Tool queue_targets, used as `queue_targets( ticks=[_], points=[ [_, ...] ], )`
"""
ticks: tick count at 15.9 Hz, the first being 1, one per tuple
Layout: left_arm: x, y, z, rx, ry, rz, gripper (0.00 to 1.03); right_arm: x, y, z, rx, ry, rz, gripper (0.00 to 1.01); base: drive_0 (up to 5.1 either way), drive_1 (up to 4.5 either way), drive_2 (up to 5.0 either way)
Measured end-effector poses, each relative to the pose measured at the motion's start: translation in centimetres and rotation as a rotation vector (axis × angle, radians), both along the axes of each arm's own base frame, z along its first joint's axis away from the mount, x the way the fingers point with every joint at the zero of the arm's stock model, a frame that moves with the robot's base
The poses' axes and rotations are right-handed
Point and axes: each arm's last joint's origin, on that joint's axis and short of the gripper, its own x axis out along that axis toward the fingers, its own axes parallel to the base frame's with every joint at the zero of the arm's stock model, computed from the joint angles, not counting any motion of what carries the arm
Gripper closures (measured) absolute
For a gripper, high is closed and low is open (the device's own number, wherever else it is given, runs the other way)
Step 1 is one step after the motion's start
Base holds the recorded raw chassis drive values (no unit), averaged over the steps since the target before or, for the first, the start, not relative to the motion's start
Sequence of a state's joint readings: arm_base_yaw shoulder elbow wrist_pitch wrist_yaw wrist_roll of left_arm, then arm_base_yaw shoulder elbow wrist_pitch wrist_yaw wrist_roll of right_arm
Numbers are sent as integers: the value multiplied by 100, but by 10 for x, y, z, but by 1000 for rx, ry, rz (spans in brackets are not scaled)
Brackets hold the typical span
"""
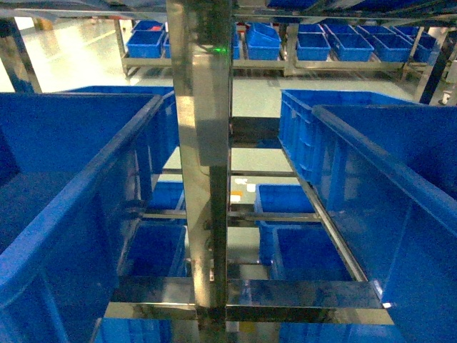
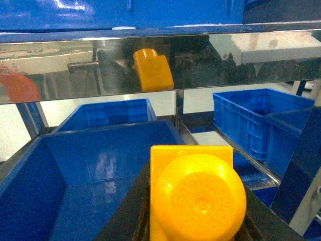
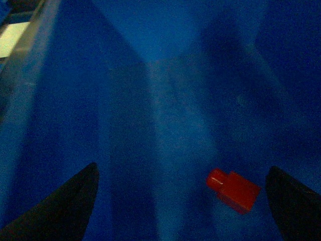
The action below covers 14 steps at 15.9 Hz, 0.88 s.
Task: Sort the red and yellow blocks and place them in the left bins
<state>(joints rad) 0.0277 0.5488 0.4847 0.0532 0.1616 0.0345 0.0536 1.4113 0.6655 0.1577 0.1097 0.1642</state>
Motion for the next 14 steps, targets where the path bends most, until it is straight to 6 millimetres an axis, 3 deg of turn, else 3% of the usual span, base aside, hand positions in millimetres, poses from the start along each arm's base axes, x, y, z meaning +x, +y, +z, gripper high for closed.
queue_targets(
  ticks=[3,5,8,12,14],
  points=[
    [0,0,0,0,0,0,76,-29,22,7,-70,-26,60,3,0,0,0],
    [0,0,0,0,0,0,76,-58,25,15,-116,-67,91,3,0,0,0],
    [0,0,0,0,0,0,76,-113,18,52,-139,-234,125,3,0,0,0],
    [0,0,0,0,0,0,76,-144,-3,65,-157,-330,40,3,0,0,0],
    [0,0,0,0,0,0,76,-147,-6,64,-136,-312,19,3,0,0,0]
  ],
)
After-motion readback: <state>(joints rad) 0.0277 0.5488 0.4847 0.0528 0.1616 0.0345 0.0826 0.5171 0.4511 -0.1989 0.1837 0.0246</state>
